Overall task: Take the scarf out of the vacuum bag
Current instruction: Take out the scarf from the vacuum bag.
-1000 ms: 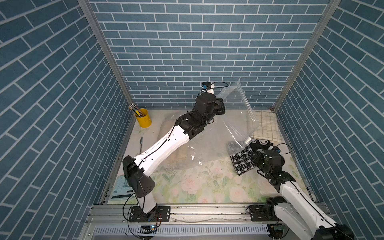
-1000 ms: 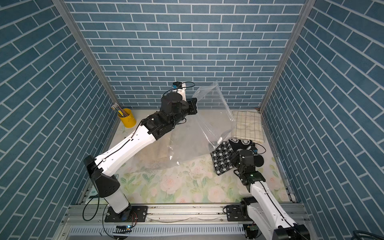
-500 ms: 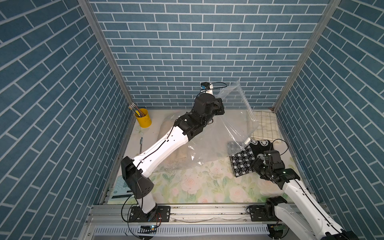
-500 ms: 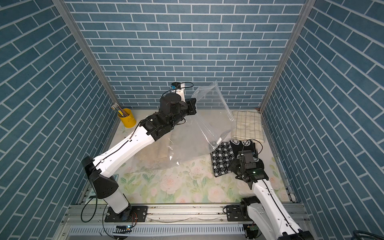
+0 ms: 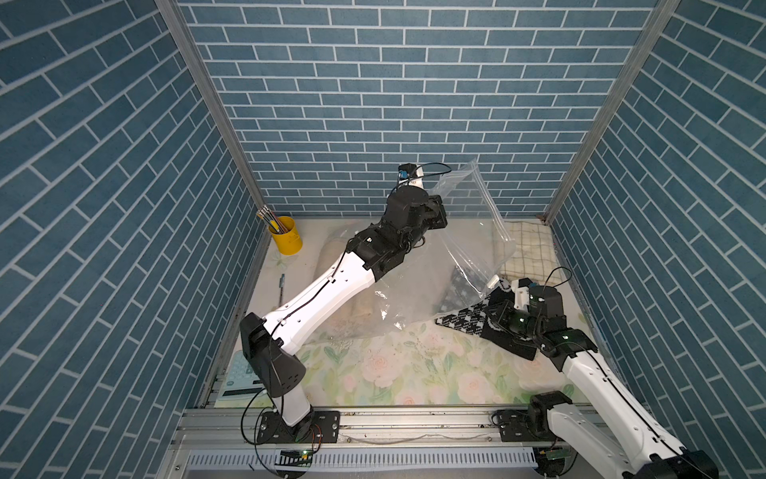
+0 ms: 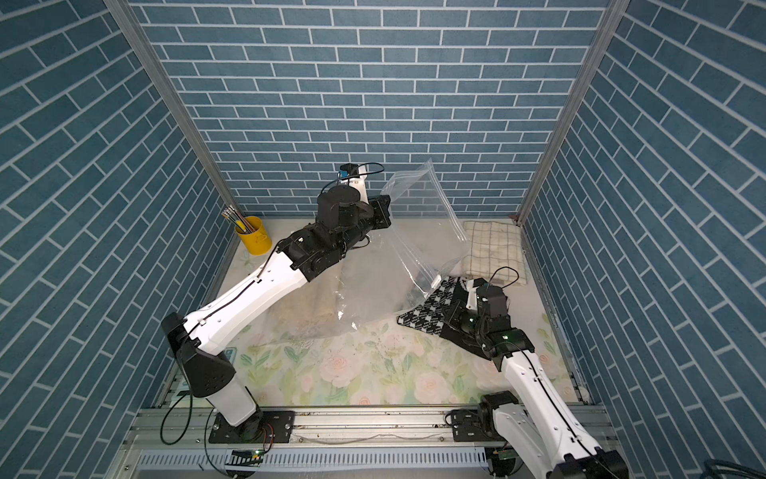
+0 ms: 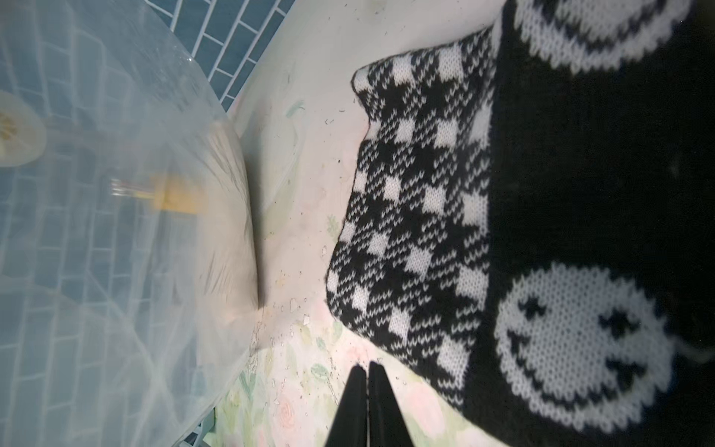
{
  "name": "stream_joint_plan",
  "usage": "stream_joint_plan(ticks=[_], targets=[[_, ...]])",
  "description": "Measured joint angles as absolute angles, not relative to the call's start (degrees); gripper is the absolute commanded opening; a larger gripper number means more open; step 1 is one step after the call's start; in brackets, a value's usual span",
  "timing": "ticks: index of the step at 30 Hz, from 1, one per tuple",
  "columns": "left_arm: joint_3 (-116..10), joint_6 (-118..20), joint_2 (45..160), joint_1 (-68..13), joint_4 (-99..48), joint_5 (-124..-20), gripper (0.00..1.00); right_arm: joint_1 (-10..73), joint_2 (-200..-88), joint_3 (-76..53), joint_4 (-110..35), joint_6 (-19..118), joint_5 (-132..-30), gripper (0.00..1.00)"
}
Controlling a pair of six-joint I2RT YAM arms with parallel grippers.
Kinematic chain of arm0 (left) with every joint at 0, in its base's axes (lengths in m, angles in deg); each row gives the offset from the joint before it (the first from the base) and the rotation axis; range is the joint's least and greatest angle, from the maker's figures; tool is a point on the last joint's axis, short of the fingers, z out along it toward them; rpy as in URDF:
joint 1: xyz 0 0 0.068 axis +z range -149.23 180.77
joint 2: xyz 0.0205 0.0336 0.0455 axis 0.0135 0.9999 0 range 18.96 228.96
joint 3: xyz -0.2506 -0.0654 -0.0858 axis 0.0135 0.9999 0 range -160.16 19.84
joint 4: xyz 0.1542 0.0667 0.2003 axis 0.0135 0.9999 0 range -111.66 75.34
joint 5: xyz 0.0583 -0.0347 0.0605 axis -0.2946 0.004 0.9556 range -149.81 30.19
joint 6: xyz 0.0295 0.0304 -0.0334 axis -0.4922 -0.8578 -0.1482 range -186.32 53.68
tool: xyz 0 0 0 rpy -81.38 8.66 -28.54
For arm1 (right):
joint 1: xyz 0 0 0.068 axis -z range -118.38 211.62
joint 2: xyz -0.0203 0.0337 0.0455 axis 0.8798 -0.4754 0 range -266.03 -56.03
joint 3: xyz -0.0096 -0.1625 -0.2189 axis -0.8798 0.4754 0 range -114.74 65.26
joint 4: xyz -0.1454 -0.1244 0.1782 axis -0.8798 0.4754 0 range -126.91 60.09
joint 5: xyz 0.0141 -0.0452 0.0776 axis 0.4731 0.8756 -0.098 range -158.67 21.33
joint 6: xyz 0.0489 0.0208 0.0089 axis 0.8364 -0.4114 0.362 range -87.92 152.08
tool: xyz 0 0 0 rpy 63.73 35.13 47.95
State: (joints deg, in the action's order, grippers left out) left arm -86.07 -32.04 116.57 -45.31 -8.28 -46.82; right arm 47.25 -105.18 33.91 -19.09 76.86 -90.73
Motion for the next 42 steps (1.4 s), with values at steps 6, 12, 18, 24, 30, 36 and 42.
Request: stream_joint_plan(ticks=[6,12,18,24,30,36,42], targets=[[-86.07,-32.04,116.57,-45.31,-8.19,-46.53,0.0,47.22,-105.68,33.51,-15.05,73.95,-89.18,0.11],[-86.07,-32.02,116.57,-45.31,-8.21,-46.55,0.0,47.2,-103.75,36.09,-16.47,73.12,-83.5,0.07],[-86.0,-31.99,116.57,-45.03,-8.25,-46.58,0.0,51.57,-115.36,39.55,-17.8,72.03,-78.38,0.01],[-83.32,-31.69,115.45,-44.07,-9.37,-46.68,0.0,60.01,-116.34,40.14,-16.2,72.16,-74.43,0.0],[-81.46,-31.38,113.7,-43.02,-9.98,-46.84,0.0,60.64,-111.56,39.63,-11.72,73.66,-67.89,0.04],[-80.39,-31.03,112.39,-42.75,-10.55,-47.03,0.0,60.82,-99.45,39.13,-15.31,73.58,-70.19,0.09],[-80.06,-30.75,112.39,-42.73,-10.99,-47.65,0.0,60.84,-106.57,39.66,-32.38,72.94,-81.7,0.06]])
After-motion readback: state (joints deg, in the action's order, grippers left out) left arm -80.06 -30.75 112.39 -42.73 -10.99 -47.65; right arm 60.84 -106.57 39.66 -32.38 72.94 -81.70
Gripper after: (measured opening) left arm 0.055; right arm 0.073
